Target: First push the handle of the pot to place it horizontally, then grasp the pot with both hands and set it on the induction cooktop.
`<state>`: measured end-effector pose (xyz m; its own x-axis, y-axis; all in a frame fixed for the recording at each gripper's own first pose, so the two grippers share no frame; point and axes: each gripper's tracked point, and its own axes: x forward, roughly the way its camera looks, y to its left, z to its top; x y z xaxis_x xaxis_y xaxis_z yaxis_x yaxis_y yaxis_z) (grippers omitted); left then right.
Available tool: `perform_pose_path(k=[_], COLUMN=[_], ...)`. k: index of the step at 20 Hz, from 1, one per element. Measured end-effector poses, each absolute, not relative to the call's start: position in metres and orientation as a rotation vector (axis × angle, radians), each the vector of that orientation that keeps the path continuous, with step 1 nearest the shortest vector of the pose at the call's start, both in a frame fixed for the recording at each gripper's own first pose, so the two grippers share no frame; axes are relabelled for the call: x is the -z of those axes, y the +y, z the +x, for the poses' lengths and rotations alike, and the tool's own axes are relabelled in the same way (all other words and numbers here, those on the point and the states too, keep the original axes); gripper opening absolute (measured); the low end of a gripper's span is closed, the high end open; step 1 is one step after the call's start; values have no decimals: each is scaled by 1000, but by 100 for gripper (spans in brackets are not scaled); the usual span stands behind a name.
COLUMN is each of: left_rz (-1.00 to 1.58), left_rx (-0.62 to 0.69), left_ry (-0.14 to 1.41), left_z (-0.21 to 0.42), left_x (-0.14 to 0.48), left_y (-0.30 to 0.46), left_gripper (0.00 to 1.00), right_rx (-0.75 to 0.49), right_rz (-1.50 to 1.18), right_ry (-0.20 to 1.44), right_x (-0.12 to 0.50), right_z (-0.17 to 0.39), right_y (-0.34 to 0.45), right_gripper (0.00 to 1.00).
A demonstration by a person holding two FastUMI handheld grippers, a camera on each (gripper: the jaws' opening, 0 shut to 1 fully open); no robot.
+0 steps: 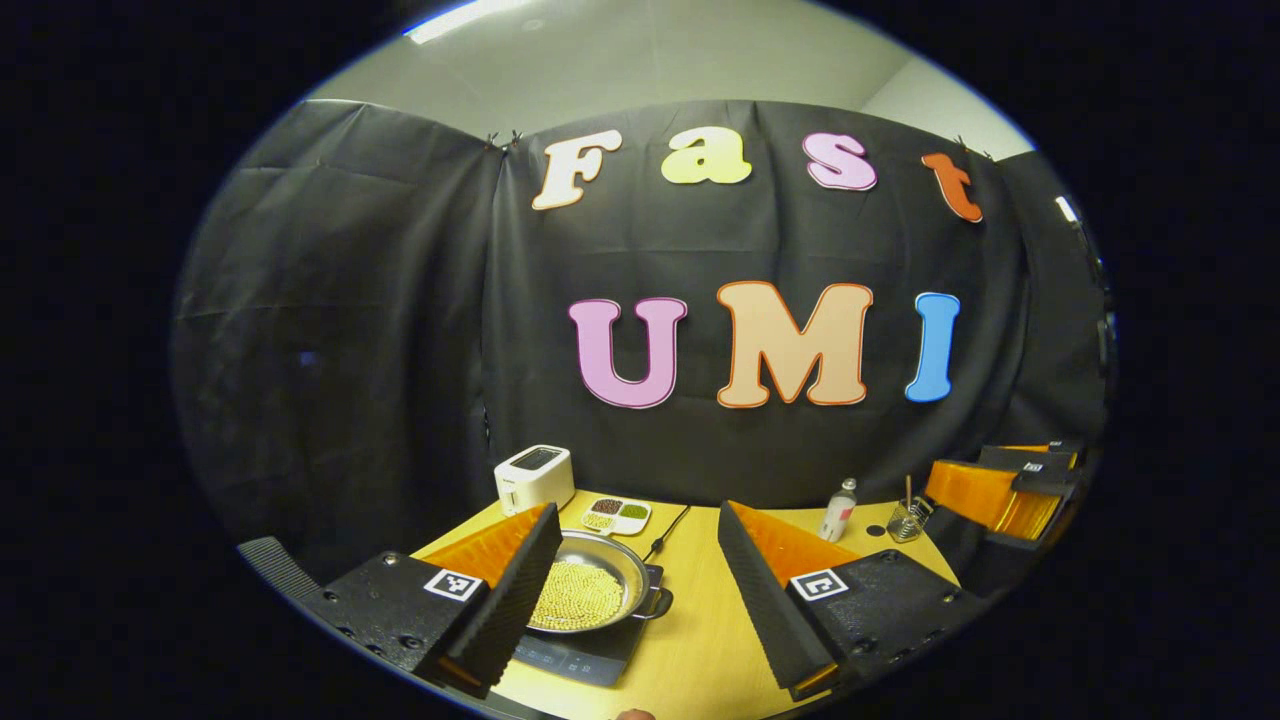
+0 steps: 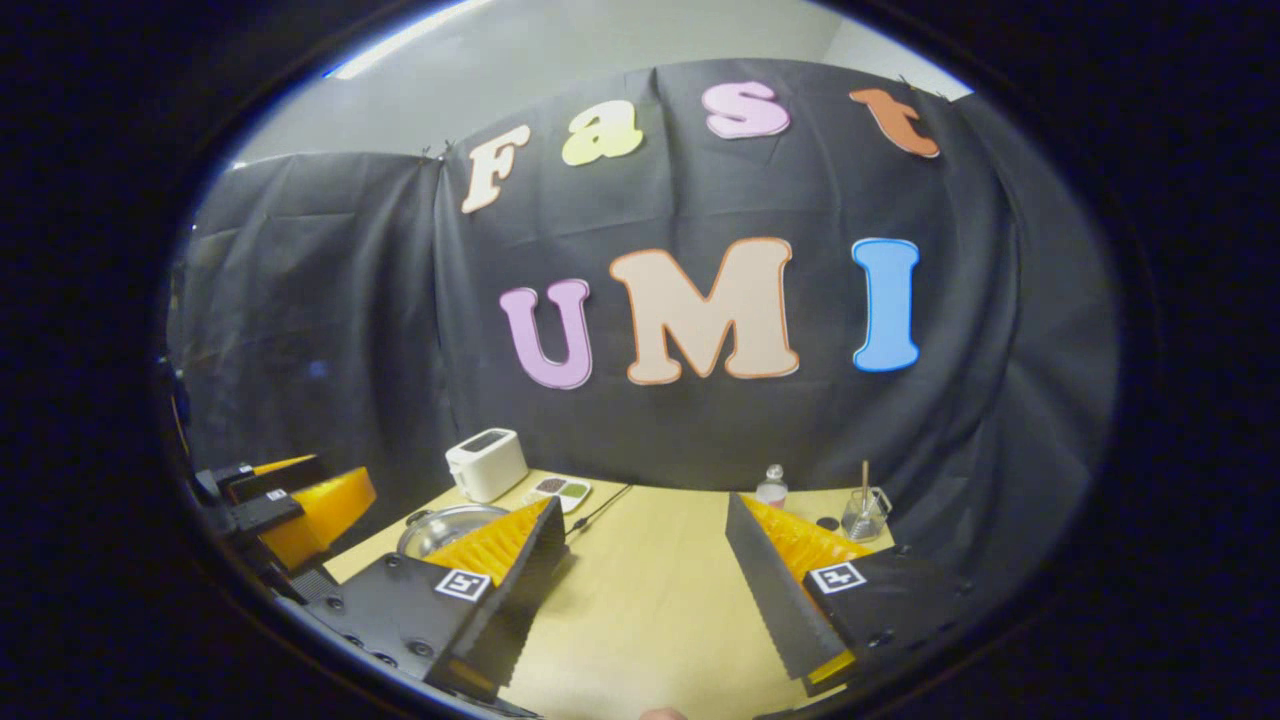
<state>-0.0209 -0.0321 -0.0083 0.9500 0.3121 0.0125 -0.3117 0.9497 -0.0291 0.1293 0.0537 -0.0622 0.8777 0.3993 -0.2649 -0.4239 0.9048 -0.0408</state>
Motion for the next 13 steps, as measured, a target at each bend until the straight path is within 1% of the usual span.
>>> perform_pose_path(k=[2,3,4,5,6,7,10,11,13], left_rz=[-44,-52,-57,-55,-48,-38,-25,-27,-25], left_rx=[-327,-331,-331,-331,-336,-339,-328,-317,-304], left_ry=[-39,-47,-49,-55,-60,-65,-78,-80,-79], left_z=[-30,-34,-37,-41,-45,-48,-52,-54,-57], left_x=[5,4,2,-1,-4,-6,-10,-10,-11], left_y=[-45,-51,-56,-61,-63,-65,-77,-83,-88], left_gripper=[96,93,96,93,99,96,96,93,93], right_rx=[-443,-449,-450,-447,-441,-438,-439,-439,-440], right_rz=[-101,-105,-106,-110,-112,-109,-70,-58,-44], right_ry=[218,202,189,172,161,154,149,149,144], right_x=[44,37,32,28,24,23,18,16,15], right_z=[122,115,111,106,104,99,89,86,83], right_y=[45,41,37,33,27,22,13,9,5], right_gripper=[92,92,92,92,92,92,92,92,92])
